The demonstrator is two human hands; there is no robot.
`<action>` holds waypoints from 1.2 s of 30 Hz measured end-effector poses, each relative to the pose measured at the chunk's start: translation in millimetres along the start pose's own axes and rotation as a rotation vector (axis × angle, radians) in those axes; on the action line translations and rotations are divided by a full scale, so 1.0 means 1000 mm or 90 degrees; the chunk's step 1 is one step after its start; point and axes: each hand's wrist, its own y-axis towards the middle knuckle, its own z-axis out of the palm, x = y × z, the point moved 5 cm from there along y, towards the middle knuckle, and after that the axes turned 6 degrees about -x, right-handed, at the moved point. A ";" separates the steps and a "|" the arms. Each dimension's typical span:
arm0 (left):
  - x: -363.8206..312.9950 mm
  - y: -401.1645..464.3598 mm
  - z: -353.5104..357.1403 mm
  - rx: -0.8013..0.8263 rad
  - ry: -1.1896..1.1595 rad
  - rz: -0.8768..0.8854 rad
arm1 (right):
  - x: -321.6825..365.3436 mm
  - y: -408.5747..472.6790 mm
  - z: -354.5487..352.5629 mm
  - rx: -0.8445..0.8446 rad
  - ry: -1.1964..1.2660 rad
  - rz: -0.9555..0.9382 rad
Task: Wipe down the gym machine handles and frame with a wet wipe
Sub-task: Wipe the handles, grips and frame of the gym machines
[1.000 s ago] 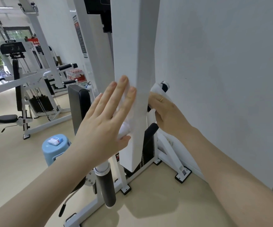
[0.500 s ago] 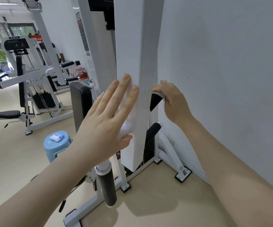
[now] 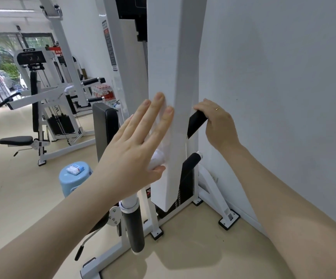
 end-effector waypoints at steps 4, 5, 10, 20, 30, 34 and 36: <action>0.003 0.000 0.002 -0.006 0.012 0.004 | 0.035 -0.027 0.006 0.042 0.041 -0.139; 0.003 0.000 0.002 -0.011 0.016 0.005 | 0.032 -0.031 0.007 0.051 0.056 -0.165; 0.004 0.001 0.004 -0.029 0.015 0.010 | 0.008 -0.025 0.000 -0.096 0.212 0.226; 0.004 0.001 0.003 -0.019 -0.001 0.009 | 0.037 -0.049 0.035 -0.100 0.961 0.911; 0.002 0.000 0.004 -0.029 -0.014 0.030 | 0.030 -0.059 0.040 0.019 1.068 0.908; 0.001 -0.001 0.004 -0.011 -0.001 0.014 | 0.022 -0.047 0.032 0.016 1.089 0.924; 0.000 -0.001 0.002 -0.010 0.004 0.010 | 0.014 -0.040 0.029 -0.041 1.077 0.925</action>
